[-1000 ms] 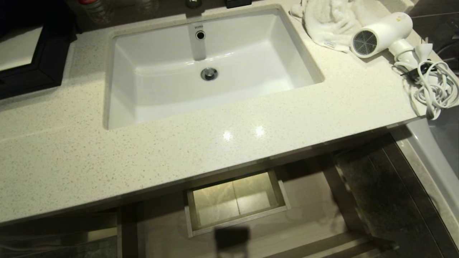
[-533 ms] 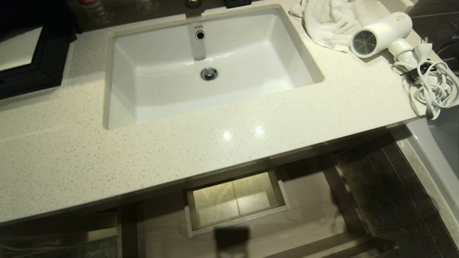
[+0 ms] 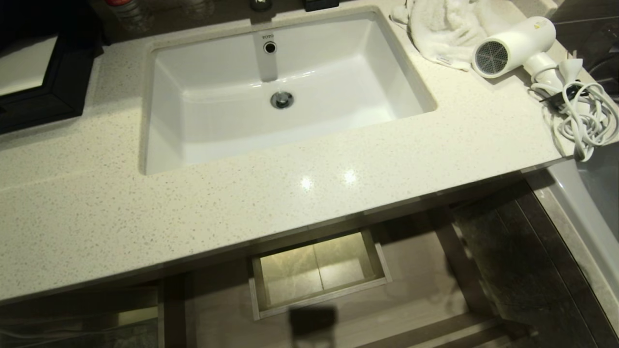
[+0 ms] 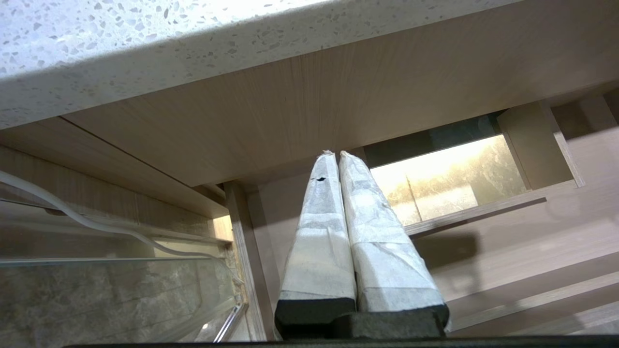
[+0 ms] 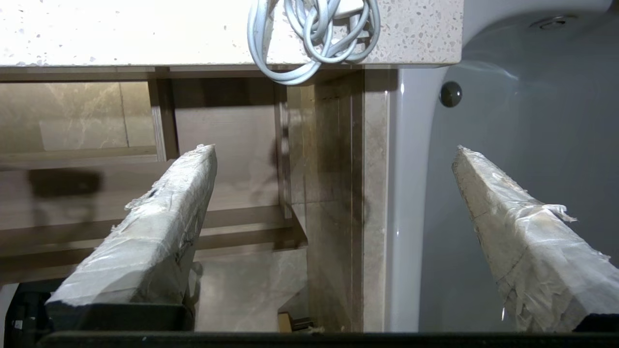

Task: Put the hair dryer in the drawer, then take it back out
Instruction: Pick up the hairdryer

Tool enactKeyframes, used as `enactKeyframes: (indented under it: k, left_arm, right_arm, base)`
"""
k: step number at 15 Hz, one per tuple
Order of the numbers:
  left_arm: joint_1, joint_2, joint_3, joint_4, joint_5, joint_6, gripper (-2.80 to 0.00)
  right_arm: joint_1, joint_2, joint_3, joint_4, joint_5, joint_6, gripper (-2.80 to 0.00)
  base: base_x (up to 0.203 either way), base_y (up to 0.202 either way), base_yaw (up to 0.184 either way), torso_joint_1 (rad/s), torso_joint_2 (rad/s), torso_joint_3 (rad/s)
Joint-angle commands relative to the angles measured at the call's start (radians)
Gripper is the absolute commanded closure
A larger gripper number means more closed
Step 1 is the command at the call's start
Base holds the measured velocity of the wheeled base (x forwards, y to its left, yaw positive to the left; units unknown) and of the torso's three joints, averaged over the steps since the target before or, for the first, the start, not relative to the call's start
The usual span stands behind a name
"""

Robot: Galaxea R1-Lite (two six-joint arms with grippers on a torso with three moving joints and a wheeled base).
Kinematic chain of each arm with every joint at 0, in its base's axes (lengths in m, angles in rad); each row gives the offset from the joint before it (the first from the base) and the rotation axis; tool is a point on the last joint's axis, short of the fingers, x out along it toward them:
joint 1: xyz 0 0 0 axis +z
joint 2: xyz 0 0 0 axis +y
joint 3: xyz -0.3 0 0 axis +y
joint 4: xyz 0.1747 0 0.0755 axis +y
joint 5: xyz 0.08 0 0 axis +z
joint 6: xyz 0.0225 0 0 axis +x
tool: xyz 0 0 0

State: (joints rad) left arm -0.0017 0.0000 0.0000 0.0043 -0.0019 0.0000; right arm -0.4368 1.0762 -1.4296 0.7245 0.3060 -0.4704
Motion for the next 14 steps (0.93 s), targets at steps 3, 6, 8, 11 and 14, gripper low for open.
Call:
enactKeyframes:
  k: [3,6,8,11,14]
  left_arm:
    - [0.000,0.000,0.000,0.000,0.000,0.000,0.00]
    - [0.000,0.000,0.000,0.000,0.000,0.000,0.00]
    - [0.000,0.000,0.000,0.000,0.000,0.000,0.00]
    - [0.000,0.000,0.000,0.000,0.000,-0.002,0.00]
    - [0.000,0.000,0.000,0.000,0.000,-0.002,0.00]
  right_arm:
    - [0.004,0.014,0.000,-0.023,0.001,-0.002,-2.80]
    - [0.003,0.011,0.003,-0.022,0.001,-0.002,-2.80]
    - [0.004,0.005,0.011,-0.025,0.001,-0.003,-2.80]
    - [0.004,0.004,0.011,-0.025,0.001,-0.004,-2.80]
    - [0.004,0.001,0.011,-0.025,0.001,-0.004,-2.80]
  base:
    - [0.000,0.000,0.000,0.000,0.00,0.000]
    - [0.000,0.000,0.000,0.000,0.00,0.000]
    - [0.000,0.000,0.000,0.000,0.00,0.000]
    - [0.000,0.000,0.000,0.000,0.00,0.000]
    - [0.000,0.000,0.000,0.000,0.00,0.000]
